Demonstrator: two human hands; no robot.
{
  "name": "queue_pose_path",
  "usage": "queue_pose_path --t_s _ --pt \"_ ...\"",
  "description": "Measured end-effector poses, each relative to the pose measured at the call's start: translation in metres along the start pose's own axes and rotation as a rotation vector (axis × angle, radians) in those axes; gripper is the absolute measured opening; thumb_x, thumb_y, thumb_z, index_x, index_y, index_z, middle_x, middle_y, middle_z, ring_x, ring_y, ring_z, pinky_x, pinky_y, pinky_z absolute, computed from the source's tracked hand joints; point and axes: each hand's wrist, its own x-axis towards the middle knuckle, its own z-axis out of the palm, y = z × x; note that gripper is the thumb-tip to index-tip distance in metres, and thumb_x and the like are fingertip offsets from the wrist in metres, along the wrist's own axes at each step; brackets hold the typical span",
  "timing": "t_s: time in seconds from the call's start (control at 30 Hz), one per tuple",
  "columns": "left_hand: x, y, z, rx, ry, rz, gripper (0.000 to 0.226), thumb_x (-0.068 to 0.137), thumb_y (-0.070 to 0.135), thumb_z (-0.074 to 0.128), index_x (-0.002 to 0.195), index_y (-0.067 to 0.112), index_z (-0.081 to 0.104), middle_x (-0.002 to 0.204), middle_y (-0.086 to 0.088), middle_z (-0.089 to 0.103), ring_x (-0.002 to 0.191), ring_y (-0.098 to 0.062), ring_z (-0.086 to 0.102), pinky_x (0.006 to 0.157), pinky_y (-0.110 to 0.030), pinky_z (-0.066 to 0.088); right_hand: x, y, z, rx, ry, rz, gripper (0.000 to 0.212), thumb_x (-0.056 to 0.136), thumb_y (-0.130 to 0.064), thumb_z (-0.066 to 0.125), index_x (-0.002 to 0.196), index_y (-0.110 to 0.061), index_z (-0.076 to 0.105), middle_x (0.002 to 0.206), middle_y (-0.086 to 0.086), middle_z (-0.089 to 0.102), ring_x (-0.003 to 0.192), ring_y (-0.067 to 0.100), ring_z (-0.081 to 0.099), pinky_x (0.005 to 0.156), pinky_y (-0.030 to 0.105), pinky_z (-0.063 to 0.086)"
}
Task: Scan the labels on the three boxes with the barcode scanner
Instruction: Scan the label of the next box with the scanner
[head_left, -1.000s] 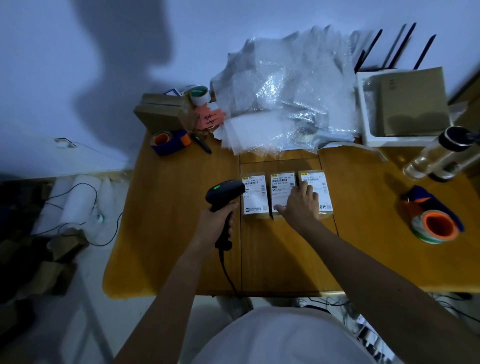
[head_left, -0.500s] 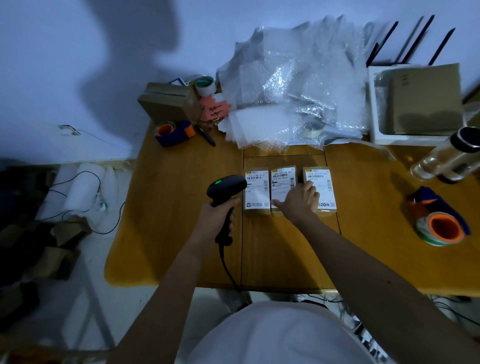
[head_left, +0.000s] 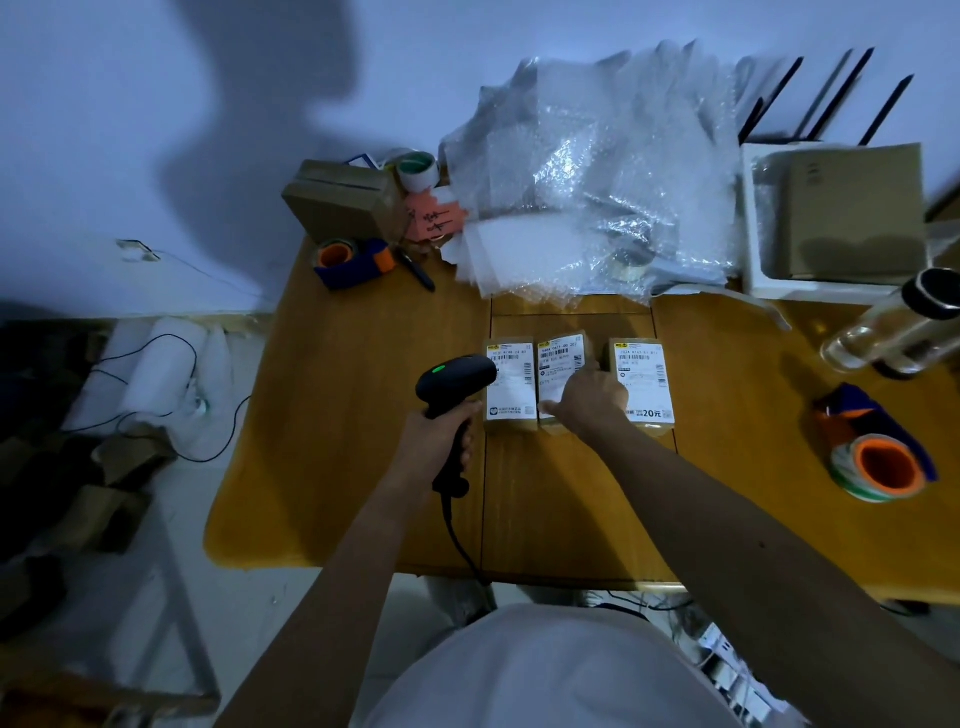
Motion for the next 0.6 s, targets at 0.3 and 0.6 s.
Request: queue_pose_path --t_s 0.3,0.6 --pt "-0.002 -0.004 -0.009 -0.028 0.026 -0.008 0.03 0.089 0.027 0.076 0.067 0.012 0.061 0.056 -0.005 0.053 0.047 -0.018 0.049 0.054 -0.031 0.046 -0.001 -0.007 0.003 0.064 -0.006 -0.081 0.102 0.083 -0.056 0.077 0.15 0.004 0.03 0.141 0.016 0.054 0.122 0.035 0.062 0.087 0.042 0.056" --pt "-0.004 -0.007 -0.016 -0.033 0.037 -0.022 0.031 0.087 0.031 0.077 0.066 0.013 0.061 0.056 -0.004 0.055 0.047 -0.017 0.051 0.055 -0.03 0.047 0.009 0.003 0.017 0.373 -0.095 0.035 0.121 0.078 -0.054 0.082 0.157 0.006 0.012 0.15 0.025 0.049 0.138 0.041 0.049 0.104 0.05 0.048"
